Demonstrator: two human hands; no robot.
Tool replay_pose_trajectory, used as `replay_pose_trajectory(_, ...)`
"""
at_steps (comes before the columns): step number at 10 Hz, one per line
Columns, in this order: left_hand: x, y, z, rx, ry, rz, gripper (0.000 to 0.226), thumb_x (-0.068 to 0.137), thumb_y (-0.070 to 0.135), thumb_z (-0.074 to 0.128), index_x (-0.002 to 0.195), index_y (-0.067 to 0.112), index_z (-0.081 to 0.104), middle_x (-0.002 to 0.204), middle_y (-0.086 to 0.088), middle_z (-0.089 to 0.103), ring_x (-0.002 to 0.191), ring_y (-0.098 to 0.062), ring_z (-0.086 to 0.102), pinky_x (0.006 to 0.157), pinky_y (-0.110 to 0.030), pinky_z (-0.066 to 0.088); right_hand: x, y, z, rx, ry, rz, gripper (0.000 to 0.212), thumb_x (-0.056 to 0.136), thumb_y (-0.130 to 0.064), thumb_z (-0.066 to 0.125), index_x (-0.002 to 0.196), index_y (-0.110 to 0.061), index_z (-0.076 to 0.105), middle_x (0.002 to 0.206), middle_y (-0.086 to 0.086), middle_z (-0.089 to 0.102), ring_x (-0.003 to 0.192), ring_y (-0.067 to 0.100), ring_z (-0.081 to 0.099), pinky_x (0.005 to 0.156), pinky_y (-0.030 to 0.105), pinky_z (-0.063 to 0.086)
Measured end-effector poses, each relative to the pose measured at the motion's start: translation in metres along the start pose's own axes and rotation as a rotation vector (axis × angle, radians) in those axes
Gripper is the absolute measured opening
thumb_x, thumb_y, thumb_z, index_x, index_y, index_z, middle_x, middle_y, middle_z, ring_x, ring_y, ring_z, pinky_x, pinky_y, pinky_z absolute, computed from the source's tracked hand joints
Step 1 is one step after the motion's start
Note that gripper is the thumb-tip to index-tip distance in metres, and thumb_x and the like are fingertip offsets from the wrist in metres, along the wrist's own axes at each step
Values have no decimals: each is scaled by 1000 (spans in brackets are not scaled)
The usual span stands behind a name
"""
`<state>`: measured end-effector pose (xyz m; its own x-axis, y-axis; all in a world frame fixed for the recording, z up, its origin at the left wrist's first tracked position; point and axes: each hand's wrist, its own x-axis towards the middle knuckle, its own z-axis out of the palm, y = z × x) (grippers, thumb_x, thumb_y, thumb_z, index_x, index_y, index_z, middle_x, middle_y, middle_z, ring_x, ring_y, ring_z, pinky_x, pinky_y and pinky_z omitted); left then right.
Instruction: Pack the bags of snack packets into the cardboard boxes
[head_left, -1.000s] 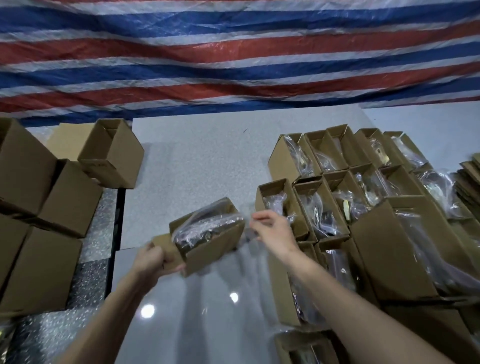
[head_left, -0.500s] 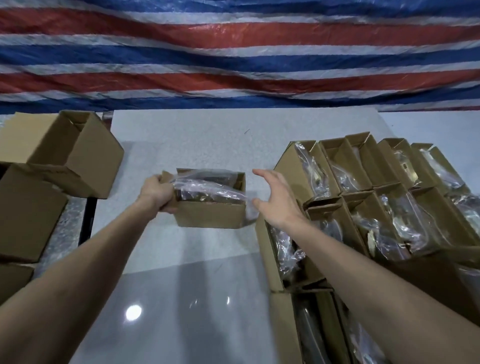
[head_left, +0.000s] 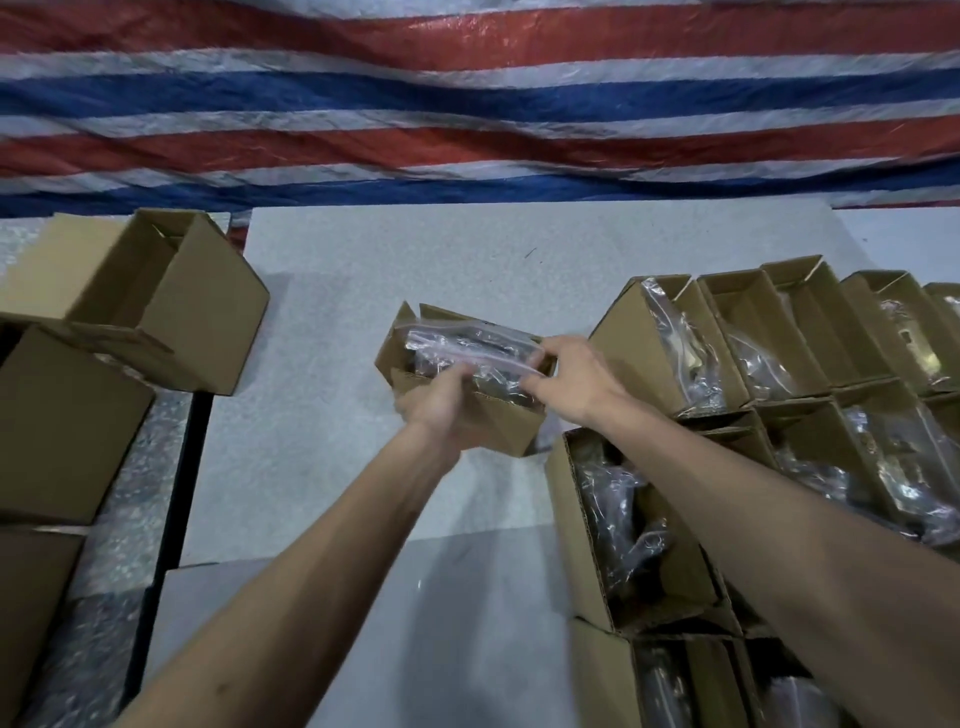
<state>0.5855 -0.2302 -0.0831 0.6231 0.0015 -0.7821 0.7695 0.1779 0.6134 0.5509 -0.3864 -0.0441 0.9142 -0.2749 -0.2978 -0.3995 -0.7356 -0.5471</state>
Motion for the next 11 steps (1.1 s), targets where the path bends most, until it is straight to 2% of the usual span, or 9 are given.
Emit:
replay_pose_trajectory(1,0,1,26,78,56,97,47,86,3,55,129,-1,37,119,-21,63,104,-39,65,86,-57,56,-1,-2,0,-12,63,24,18,78,-30,78,75,-25,61,102,1,60,90,18,61,75,32,51)
replay_pose_trajectory(3,2,21,66,395,-36,190,46,88,8,50,129,14,28,113,-15,61,97,-39,66,67,-57,60,-13,11,-26,-132,161,90,53,59,-62,84,87,-21,64,106,1,59,99,21,59,88,42,53)
replay_pose_trajectory(5,-3,17,93,442,-160,199,44,84,11,53,127,18,46,113,-12,65,97,-36,68,67,-62,58,-22,24,-39,-22,207,220,79,58,-89,58,77,-12,61,87,9,66,78,26,66,73,42,58)
replay_pose_trajectory(6,-7,11,99,431,-199,186,49,77,8,50,125,21,51,113,-12,67,98,-38,68,67,-63,58,-26,33,-40,110,341,286,84,79,-88,30,92,-10,58,83,5,64,76,26,65,81,50,55)
replay_pose_trajectory(7,-10,7,102,413,-239,168,47,76,13,50,121,29,52,111,-6,67,97,-35,68,75,-56,60,-26,40,-43,171,378,299,57,95,-65,36,116,-14,48,100,7,64,88,26,65,85,50,55)
replay_pose_trajectory(8,-15,6,105,461,-273,175,49,78,15,51,125,27,57,98,-1,67,85,-28,69,73,-41,61,-26,44,-48,150,338,257,32,98,-40,49,117,-15,51,93,0,61,79,17,64,74,40,56)
replay_pose_trajectory(9,-19,5,99,516,-348,165,44,80,21,62,123,31,57,106,1,66,90,-27,67,67,-34,60,-30,48,-48,138,303,209,18,98,-29,53,109,-16,56,92,-1,59,74,15,63,67,37,57)
replay_pose_trajectory(10,-24,10,84,511,-382,144,34,83,39,72,113,31,60,106,4,62,93,-26,67,68,-31,60,-37,45,-55,163,309,227,10,95,-25,56,103,-19,56,114,2,57,103,21,59,94,44,53)
replay_pose_trajectory(11,-31,-4,53,431,-294,212,31,90,40,67,109,15,65,103,-4,70,88,-21,69,71,-30,56,-52,39,-55,263,379,206,20,94,-20,59,114,-19,57,120,-1,54,111,18,55,102,40,48)
